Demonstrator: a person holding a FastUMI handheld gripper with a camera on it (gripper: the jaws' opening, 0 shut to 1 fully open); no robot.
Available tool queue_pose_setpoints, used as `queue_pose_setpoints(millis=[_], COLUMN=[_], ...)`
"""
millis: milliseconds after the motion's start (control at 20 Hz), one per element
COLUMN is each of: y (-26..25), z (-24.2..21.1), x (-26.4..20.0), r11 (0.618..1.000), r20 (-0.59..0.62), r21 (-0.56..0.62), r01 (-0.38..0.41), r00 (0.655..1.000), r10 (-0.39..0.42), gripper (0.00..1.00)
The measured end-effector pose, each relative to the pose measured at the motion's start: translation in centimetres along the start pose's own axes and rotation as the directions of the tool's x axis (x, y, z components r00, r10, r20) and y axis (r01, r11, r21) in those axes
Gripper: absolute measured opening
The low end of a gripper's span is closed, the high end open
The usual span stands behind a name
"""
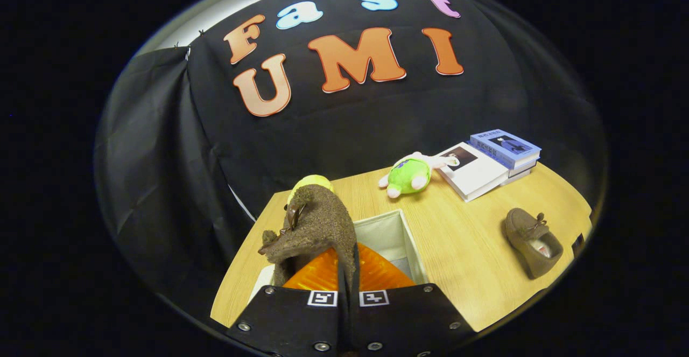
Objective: Open the storage box then place both shoes into the box .Put the left shoe in first, then the right shoe, with the right side of both shoes facing outward in a uniform manner.
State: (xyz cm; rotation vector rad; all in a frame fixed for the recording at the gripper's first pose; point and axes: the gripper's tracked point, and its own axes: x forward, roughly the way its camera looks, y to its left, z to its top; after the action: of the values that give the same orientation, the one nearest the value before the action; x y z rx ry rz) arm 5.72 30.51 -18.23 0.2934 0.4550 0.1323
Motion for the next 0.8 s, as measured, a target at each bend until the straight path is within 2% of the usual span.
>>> queue_pose_setpoints(millis=[100, 250, 450, 550, 600, 700, 750, 800], y=[0.9, 2.4, 2.4, 2.6, 1.9, 0.9, 1.2, 1.7], z=[-2.3, -4.3, -4.6, -4.3, -5.5, -6.2, -6.5, -6.4], x=[1.3, 2.1, 2.0, 2.1, 2.1, 2.2, 2.1, 2.2], r11=[0.999, 0.999, 0.997, 0.996, 0.991, 0.981, 0.985, 0.988], r20=[-0.039, -0.079, -0.075, -0.082, -0.126, -0.129, -0.138, -0.137], r21=[0.041, 0.008, -0.004, -0.026, -0.071, -0.128, -0.115, -0.106], r01=[0.009, 0.031, 0.083, 0.083, 0.116, 0.148, 0.132, 0.115], r00=[0.999, 0.996, 0.994, 0.993, 0.984, 0.978, 0.979, 0.982], r10=[-0.008, -0.030, -0.083, -0.085, -0.124, -0.165, -0.147, -0.129], gripper=[0.00, 0.01, 0.03, 0.11, 0.30, 0.67, 0.77, 0.81])
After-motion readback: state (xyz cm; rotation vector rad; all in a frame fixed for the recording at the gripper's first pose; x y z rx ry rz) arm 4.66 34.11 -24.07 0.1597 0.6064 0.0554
